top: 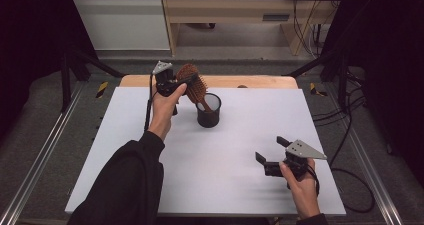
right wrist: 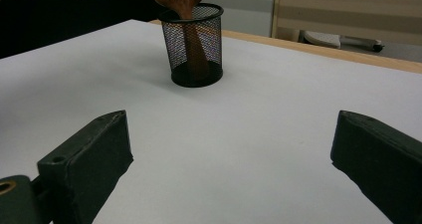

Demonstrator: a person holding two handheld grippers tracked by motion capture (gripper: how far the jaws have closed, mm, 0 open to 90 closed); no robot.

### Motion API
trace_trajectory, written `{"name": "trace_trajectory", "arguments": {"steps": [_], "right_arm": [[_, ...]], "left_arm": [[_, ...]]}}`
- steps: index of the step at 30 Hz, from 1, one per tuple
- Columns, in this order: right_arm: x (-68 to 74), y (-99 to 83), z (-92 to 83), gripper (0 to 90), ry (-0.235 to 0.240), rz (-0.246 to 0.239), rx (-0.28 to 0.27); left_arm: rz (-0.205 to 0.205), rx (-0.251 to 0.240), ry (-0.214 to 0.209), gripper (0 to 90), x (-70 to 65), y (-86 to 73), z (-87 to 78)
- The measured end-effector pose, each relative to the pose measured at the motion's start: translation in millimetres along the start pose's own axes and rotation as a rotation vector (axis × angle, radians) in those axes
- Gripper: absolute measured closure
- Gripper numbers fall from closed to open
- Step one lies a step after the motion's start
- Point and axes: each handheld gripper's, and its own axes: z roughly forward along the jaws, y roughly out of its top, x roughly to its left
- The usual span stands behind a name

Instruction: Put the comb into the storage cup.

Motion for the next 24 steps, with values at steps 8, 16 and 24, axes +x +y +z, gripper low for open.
{"name": "trace_trajectory", "arguments": {"steps": [8, 16, 24], "right_arm": [[0.0, -0.1, 0.0, 2.8, 0.002, 0.0, 0.001], [0.1, -0.2, 0.1, 2.8, 0.003, 0.003, 0.004], [0.2, -0.2, 0.1, 2.8, 0.004, 0.004, 0.005]], "left_arm": [[0.019, -0.005, 0.012, 37.6, -1.2, 0.3, -0.3], [0.025, 0.002, 0.013, 35.6, -1.3, -0.5, 0.5], [0.019, 0.003, 0.012, 33.6, -1.0, -1.6, 0.4]]}}
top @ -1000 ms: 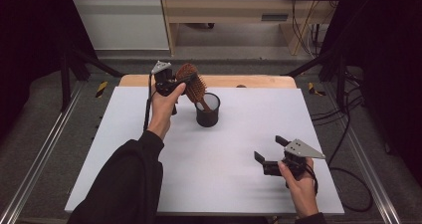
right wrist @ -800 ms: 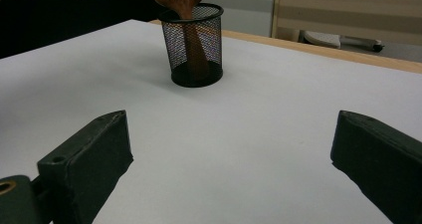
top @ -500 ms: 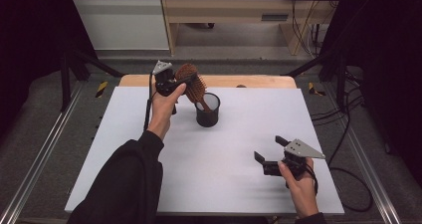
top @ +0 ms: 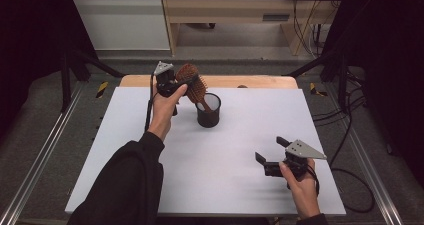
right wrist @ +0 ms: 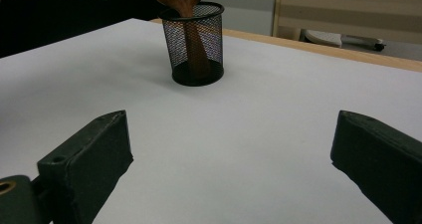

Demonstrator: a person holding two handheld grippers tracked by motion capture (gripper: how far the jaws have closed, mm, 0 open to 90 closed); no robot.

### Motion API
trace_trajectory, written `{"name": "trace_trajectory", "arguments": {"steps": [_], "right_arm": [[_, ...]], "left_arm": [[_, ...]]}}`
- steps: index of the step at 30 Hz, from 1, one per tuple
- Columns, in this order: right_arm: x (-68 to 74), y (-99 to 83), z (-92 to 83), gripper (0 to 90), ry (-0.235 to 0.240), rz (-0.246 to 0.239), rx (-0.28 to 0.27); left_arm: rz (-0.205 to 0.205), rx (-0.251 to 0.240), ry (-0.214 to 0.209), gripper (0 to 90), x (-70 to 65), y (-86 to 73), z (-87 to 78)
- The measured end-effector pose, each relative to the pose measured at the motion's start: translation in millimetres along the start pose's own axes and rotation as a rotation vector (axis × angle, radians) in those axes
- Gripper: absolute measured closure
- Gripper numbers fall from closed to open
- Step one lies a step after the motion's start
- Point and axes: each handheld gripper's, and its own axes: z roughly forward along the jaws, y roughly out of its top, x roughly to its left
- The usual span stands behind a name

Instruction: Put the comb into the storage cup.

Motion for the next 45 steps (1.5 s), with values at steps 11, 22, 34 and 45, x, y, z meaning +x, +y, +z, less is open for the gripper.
{"name": "trace_trajectory", "arguments": {"steps": [11, 22, 34, 45], "right_arm": [[0.1, -0.1, 0.3, 2.8, 0.002, -0.002, 0.001], [0.0, -0.1, 0.2, 2.8, 0.003, -0.001, 0.002], [0.2, -0.2, 0.6, 2.8, 0.003, -0.003, 0.002], [0.2, -0.3, 0.4, 2.8, 0.004, -0.003, 0.003]], "left_arm": [[-0.005, -0.005, 0.0, 32.9, 1.9, -0.2, -0.8], [-0.02, 0.0, 0.006, 21.9, 1.5, -1.1, 0.4], [-0.012, -0.001, 0.025, 8.1, 0.4, -1.6, -0.4], [-0.004, -0.009, 0.026, 6.9, -0.4, -1.7, -1.6]]}}
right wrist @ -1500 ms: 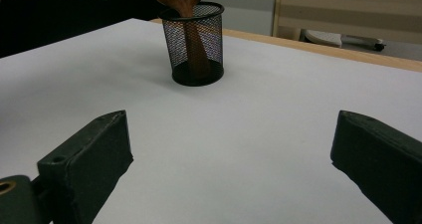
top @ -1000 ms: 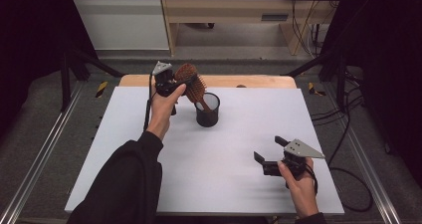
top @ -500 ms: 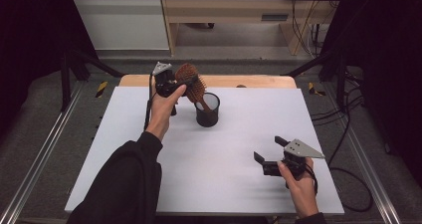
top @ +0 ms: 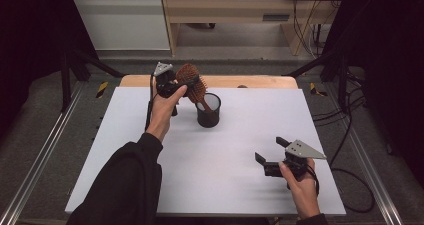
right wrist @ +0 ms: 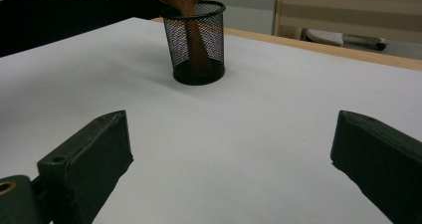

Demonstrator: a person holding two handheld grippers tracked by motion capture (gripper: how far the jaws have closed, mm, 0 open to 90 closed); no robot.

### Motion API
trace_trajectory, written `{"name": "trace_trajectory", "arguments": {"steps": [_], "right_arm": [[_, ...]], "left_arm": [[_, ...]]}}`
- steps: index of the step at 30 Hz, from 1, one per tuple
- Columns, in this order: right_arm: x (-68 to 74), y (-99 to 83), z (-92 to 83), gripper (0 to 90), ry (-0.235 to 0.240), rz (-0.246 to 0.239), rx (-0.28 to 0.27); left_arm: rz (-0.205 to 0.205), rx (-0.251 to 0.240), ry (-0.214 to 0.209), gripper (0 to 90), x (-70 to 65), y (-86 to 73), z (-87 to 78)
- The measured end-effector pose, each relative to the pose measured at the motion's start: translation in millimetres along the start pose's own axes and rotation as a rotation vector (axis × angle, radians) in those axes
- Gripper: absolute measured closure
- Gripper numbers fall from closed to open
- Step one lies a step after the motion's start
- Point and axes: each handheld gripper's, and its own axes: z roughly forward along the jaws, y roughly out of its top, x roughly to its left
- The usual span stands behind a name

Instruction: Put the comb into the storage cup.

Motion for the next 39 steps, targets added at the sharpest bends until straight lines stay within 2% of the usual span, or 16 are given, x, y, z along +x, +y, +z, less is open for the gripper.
{"name": "trace_trajectory", "arguments": {"steps": [9, 18, 39], "right_arm": [[0.1, -0.1, 0.4, 2.8, 0.001, -0.002, 0.002], [0.4, -0.2, 0.5, 2.8, 0.0, 0.0, 0.001], [0.7, -0.3, 0.6, 2.8, 0.001, -0.002, 0.004]], "left_arm": [[-0.006, -0.002, -0.004, 4.6, 0.9, -2.0, -3.1], [-0.001, -0.042, -0.008, 4.2, 0.6, -2.5, -9.5], [0.005, -0.057, -0.016, 4.1, 0.0, -6.8, -19.2]]}}
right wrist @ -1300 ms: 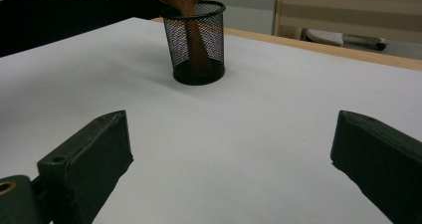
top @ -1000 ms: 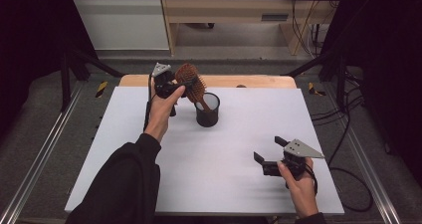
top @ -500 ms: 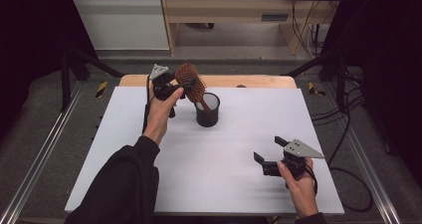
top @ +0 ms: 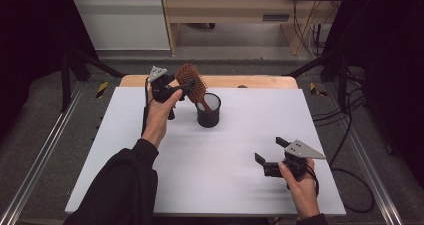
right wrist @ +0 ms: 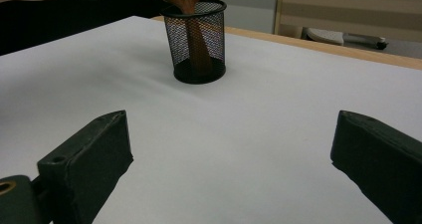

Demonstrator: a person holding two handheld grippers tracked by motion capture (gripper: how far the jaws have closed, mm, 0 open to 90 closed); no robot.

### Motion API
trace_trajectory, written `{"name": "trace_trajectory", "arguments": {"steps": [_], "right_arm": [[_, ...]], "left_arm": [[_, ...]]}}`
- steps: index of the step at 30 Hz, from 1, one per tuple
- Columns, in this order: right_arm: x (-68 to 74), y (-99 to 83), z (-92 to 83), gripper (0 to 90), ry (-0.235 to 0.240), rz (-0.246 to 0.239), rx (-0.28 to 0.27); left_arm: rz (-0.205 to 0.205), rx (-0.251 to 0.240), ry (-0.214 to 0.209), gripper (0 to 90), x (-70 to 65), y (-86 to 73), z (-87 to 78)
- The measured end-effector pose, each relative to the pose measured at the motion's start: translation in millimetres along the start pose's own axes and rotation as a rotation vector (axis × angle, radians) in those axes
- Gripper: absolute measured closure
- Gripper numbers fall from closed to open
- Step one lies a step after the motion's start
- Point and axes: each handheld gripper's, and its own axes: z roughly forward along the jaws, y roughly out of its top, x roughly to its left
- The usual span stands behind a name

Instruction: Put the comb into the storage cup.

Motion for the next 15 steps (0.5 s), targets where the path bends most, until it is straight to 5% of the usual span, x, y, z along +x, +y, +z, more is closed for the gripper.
{"name": "trace_trajectory", "arguments": {"steps": [15], "right_arm": [[1.6, -0.2, 1.3, 2.8, 0.006, -0.002, 0.004]], "left_arm": [[0.011, -0.014, 0.009, 4.0, -2.1, -6.0, -12.7]]}}
